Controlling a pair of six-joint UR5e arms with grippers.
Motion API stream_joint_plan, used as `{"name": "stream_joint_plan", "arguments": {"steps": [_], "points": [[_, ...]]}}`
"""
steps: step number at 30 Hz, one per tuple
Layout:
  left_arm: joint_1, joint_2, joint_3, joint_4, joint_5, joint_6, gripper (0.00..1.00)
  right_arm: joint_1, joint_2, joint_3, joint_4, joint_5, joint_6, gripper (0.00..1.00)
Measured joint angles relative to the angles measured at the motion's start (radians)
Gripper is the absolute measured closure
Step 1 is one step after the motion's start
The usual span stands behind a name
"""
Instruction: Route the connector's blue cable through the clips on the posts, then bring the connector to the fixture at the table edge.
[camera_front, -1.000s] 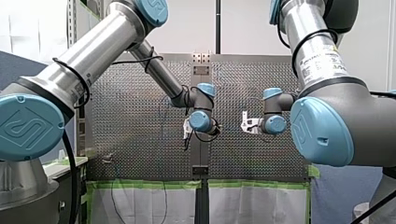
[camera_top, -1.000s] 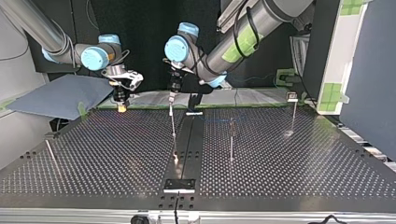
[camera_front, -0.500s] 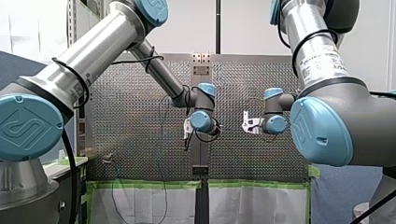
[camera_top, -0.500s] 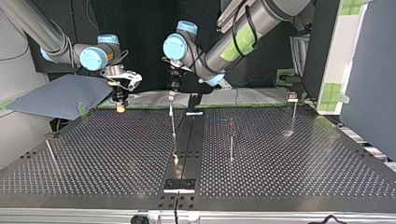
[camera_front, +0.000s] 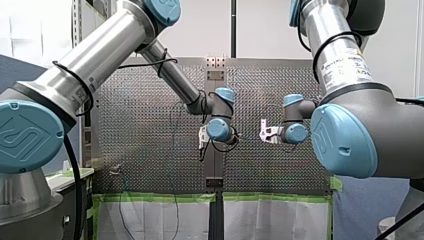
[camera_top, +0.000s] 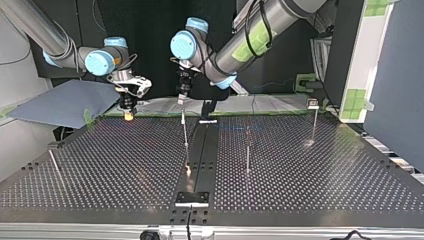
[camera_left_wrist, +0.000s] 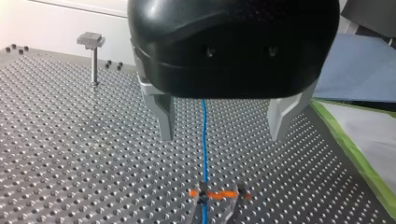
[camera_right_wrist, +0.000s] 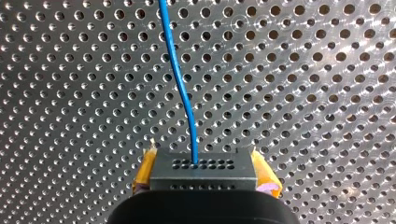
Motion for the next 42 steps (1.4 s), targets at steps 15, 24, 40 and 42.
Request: {"name": "stream_joint_plan", "arguments": {"steps": [15, 24, 40, 42], "points": [[0.008, 0.105, -0.102, 0.086, -0.064, -0.05, 0.02, 0.0, 0.0, 0.0, 0.001, 0.0, 0.006, 1.0], [0.07, 0.175, -0.172, 0.156, -0.015, -0.118, 0.02, 0.0, 0.0, 0.0, 0.002, 0.0, 0.016, 1.0], [0.105, 0.298, -0.295, 0.279, 0.072, -0.226, 0.02, 0.0, 0.0, 0.0, 0.001, 0.0, 0.023, 1.0], [0.105, 0.313, -0.31, 0.294, 0.071, -0.229, 0.02, 0.0, 0.0, 0.0, 0.001, 0.0, 0.023, 1.0]]}}
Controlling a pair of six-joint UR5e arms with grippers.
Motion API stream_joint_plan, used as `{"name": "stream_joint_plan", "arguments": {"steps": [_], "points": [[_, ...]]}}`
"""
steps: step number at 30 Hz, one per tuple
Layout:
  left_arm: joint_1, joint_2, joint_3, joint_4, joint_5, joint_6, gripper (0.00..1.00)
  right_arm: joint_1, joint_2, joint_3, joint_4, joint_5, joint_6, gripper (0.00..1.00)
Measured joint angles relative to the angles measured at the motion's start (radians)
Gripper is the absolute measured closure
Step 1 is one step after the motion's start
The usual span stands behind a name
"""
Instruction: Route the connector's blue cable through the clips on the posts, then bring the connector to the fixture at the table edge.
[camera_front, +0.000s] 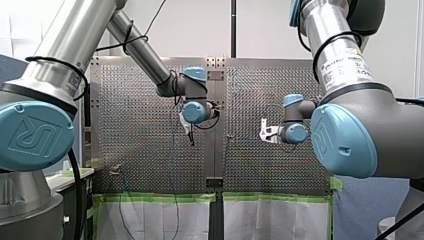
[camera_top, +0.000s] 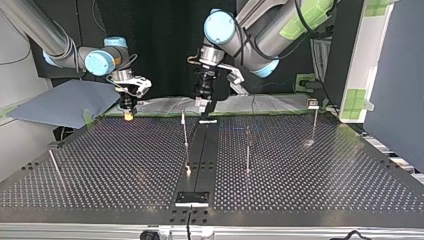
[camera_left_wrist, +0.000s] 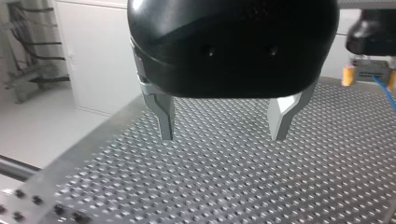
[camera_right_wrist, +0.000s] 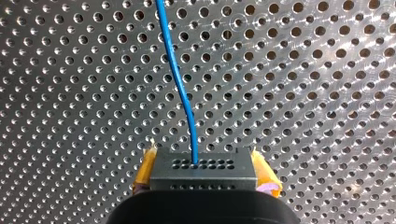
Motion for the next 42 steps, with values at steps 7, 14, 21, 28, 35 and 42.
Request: {"name": "stream_joint_plan", "arguments": {"steps": [7, 14, 21, 28, 35, 42], "points": [[-0.013, 0.053, -0.053, 0.053, -0.025, 0.001, 0.02, 0.0, 0.0, 0.0, 0.0, 0.0, 0.0, 1.0], [-0.013, 0.096, -0.107, 0.107, -0.039, 0.006, 0.02, 0.0, 0.0, -0.001, 0.0, 0.0, 0.0, 1.0], [-0.018, 0.058, -0.163, 0.163, -0.052, 0.013, 0.02, 0.0, 0.0, -0.001, 0.001, 0.0, 0.0, 1.0], [-0.021, 0.039, -0.213, 0.213, -0.051, 0.019, 0.02, 0.0, 0.0, -0.002, 0.001, 0.0, 0.0, 1.0], [-0.022, 0.038, -0.271, 0.271, -0.047, 0.017, 0.02, -0.001, -0.015, -0.013, 0.02, 0.002, -0.002, 1.0], [-0.022, 0.038, -0.326, 0.326, -0.039, 0.016, 0.02, -0.004, -0.061, -0.014, 0.049, 0.028, 0.001, 1.0]]}}
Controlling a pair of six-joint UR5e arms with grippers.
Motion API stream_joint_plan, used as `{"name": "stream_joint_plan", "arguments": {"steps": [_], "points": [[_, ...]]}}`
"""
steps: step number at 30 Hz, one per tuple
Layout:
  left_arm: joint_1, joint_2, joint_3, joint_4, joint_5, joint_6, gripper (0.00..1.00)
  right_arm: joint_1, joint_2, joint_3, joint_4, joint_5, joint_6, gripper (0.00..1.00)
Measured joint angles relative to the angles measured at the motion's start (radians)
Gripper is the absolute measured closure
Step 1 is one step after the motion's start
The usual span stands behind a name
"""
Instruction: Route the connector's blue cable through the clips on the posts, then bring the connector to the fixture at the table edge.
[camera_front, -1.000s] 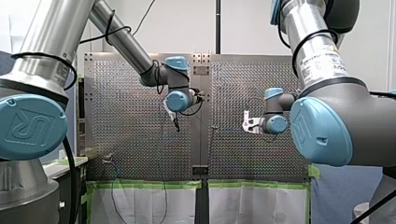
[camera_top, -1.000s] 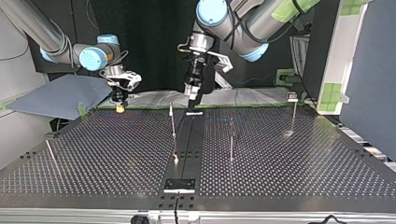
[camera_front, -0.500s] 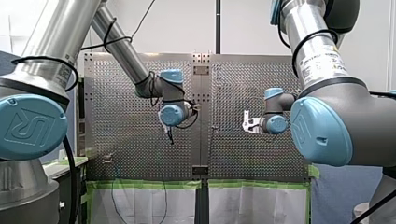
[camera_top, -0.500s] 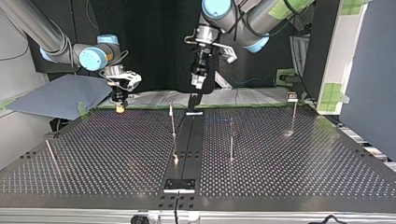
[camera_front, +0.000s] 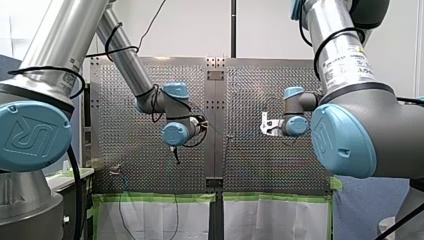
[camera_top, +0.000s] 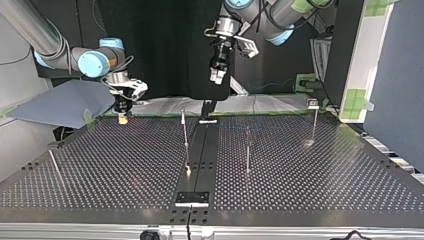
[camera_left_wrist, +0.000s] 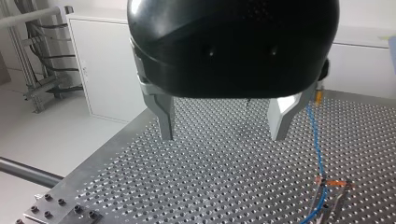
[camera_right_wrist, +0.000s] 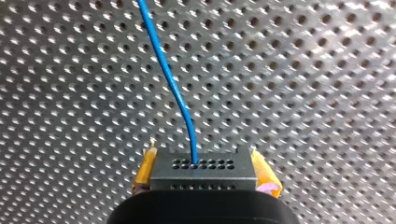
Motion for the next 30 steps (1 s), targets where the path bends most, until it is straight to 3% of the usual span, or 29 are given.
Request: {"name": "stream_joint_plan", "arguments": {"steps": [8, 13, 19, 30], "points": [[0.002, 0.0, -0.06, 0.046, 0.002, 0.001, 0.02, -0.006, -0.062, 0.0, -0.004, 0.041, 0.038, 1.0], [0.005, 0.0, -0.101, 0.049, 0.002, 0.01, 0.02, -0.019, -0.099, 0.0, -0.006, 0.061, 0.042, 1.0], [0.006, 0.0, -0.15, 0.057, 0.001, 0.032, 0.02, -0.045, -0.146, -0.015, 0.018, 0.104, 0.011, 1.0], [0.006, 0.0, -0.241, 0.041, 0.004, 0.041, 0.02, -0.116, -0.234, -0.033, 0.104, 0.191, -0.075, 1.0]]}}
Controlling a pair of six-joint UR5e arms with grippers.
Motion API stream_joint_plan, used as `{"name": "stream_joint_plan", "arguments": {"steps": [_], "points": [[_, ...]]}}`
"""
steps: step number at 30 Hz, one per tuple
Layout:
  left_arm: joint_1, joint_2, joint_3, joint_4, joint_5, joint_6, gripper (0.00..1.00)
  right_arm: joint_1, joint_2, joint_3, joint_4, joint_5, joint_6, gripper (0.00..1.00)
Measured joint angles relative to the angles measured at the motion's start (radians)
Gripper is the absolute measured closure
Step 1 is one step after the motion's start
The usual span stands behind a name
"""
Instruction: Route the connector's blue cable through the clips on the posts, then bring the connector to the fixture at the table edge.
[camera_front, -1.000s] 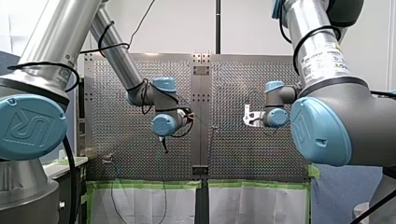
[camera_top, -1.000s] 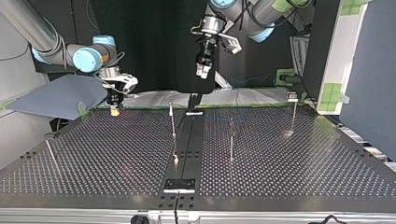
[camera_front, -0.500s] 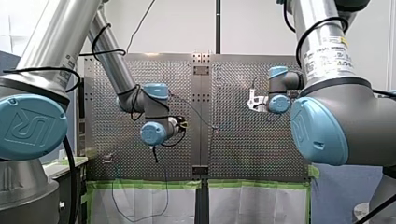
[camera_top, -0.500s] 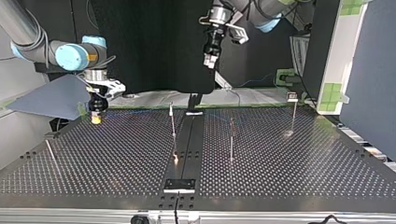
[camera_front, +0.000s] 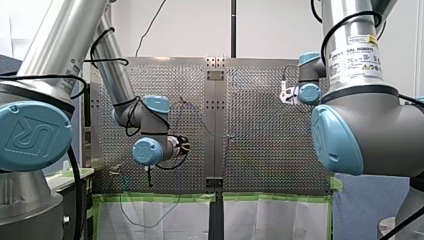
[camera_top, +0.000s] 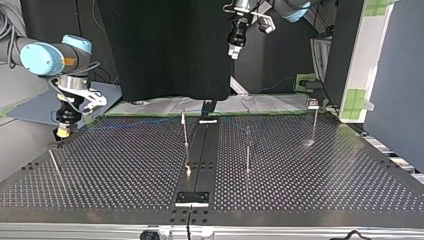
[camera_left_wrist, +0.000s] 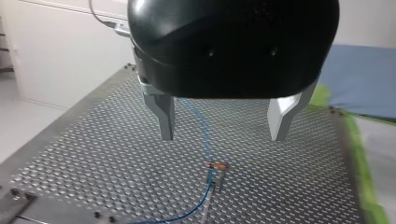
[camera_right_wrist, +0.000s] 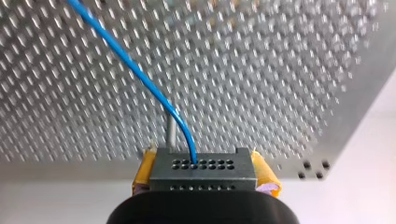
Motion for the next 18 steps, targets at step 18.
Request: {"name": "stream_joint_plan", "arguments": {"steps": [18], "points": [[0.002, 0.0, -0.127, -0.032, -0.007, 0.017, 0.02, -0.138, 0.03, -0.02, 0.135, -0.017, -0.076, 1.0]]}}
